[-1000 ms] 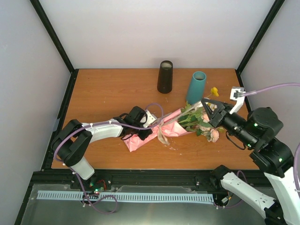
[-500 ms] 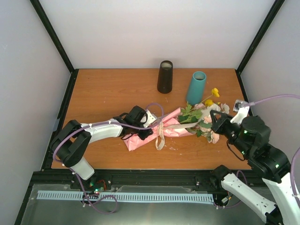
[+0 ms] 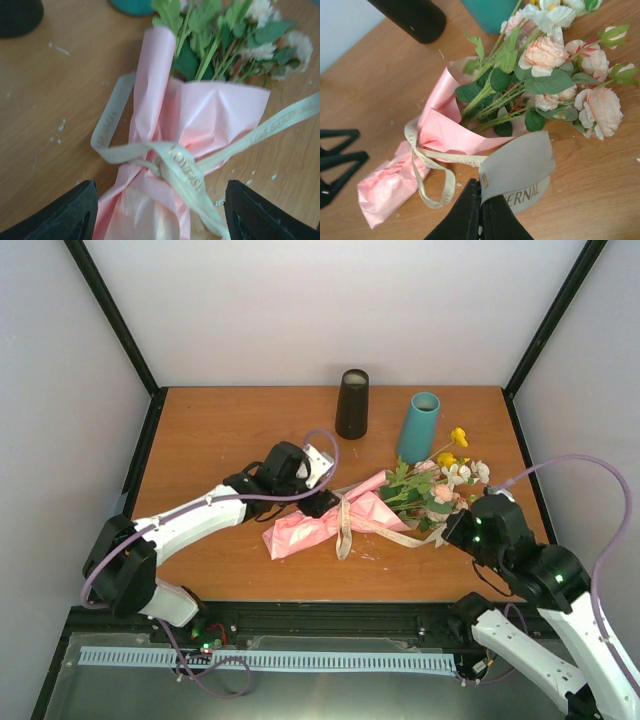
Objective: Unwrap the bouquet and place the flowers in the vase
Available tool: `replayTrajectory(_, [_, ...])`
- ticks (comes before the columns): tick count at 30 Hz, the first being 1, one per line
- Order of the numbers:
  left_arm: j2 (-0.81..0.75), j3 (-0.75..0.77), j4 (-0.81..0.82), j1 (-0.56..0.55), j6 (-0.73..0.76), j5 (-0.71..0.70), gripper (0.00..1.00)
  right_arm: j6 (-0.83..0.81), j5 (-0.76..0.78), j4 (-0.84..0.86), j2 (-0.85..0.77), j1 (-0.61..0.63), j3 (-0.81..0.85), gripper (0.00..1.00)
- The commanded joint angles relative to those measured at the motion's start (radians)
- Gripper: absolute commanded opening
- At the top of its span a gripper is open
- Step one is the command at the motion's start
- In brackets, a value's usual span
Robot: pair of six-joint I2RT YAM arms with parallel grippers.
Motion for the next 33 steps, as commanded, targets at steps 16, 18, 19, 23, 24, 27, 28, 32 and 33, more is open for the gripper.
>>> replayTrajectory(16, [0.320,0.324,-0.181,0.004,-0.148,0.151,0.65,-0.184,-0.385,0.022,0.199,0.001,-0.207,0.52])
replayTrajectory(18, [0.344,0.336,-0.180,0.004,-0.153,0.164,0.64,-0.189,-0.378,0.017,0.204,0.001,-0.201,0.58])
replayTrajectory(19, [0.356,0.343,-0.183,0.004,-0.155,0.166,0.62,-0.191,-0.374,0.017,0.206,0.001,-0.199,0.60])
replayTrajectory(23, [0.387,0.362,-0.191,0.004,-0.165,0.174,0.56,-0.204,-0.361,0.015,0.212,0.001,-0.190,0.61])
replayTrajectory(24, [0.388,0.359,-0.185,0.004,-0.169,0.181,0.55,-0.206,-0.358,0.015,0.214,0.001,-0.188,0.61])
replayTrajectory(27, [0.393,0.347,-0.168,0.004,-0.181,0.196,0.50,-0.216,-0.350,0.018,0.223,0.001,-0.183,0.61])
replayTrajectory(28, [0.398,0.347,-0.166,0.002,-0.185,0.201,0.47,-0.218,-0.346,0.019,0.227,0.001,-0.180,0.61])
replayTrajectory(32, [0.413,0.354,-0.165,0.002,-0.194,0.211,0.32,-0.230,-0.329,0.024,0.240,0.001,-0.165,0.61])
replayTrajectory(33, [0.411,0.355,-0.164,0.002,-0.194,0.212,0.27,-0.232,-0.325,0.025,0.244,0.001,-0.161,0.61])
